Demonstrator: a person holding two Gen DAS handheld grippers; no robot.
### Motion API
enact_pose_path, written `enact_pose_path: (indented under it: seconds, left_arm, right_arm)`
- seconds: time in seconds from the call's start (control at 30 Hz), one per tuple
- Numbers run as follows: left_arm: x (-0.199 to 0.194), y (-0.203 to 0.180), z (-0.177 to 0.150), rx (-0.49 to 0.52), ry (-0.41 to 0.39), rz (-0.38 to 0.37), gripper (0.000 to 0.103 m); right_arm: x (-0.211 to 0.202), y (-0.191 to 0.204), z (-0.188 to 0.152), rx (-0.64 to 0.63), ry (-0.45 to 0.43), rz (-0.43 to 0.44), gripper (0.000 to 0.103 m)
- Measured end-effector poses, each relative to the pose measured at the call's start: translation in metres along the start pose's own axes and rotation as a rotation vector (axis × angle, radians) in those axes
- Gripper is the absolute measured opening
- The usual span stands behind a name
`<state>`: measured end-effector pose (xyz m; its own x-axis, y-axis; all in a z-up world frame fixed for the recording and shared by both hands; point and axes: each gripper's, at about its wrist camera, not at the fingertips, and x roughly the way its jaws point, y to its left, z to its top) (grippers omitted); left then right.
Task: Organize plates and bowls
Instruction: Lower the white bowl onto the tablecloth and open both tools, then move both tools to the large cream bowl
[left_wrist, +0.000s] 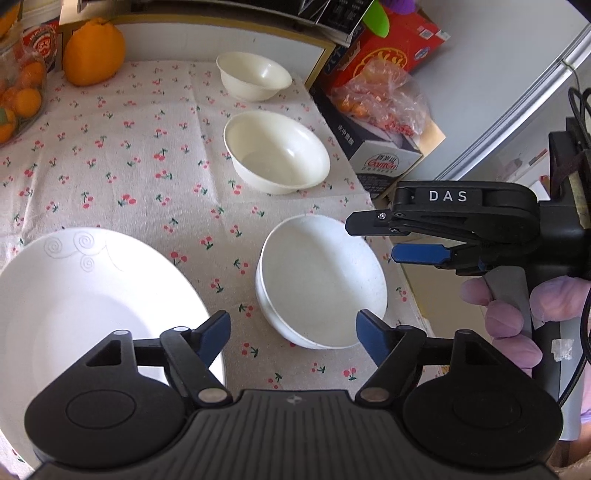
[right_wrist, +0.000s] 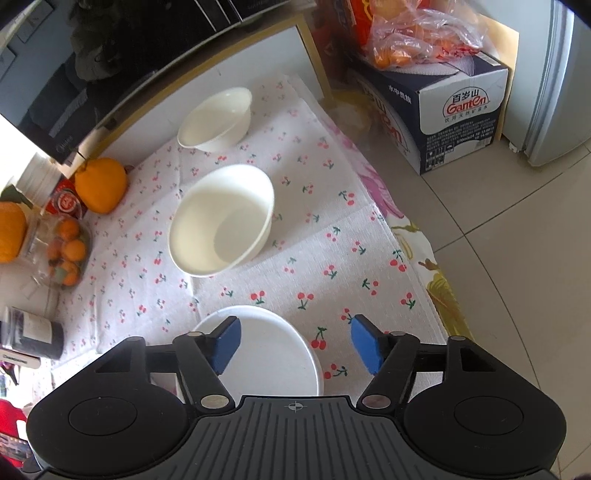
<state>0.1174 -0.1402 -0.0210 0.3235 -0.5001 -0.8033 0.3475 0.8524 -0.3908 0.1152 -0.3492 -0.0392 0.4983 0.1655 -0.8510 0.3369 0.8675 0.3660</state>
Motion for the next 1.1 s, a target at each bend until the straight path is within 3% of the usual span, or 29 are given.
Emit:
enact_pose_path:
  seconds: [0.37,0.73,1.1]
  left_arm:
    - [-0.014,-0.006,0.005,0.072,-0.109,0.063,0.098]
    - [-0.018,-0.009,0.018,0.232,-0.229,0.266,0.102]
    - [-0.004,0.005,0.039,0.237,-0.259,0.321,0.102]
  right_arm:
    - [-0.013,-0.006,0.004,0.021,-0.078,0.041,0.08]
    - [-0.013,-0.014,0.008,0.1,-0.121,0.086,0.083]
    - [0.0,-0.017,0.014,0.16,-0.111,0.12,0.083]
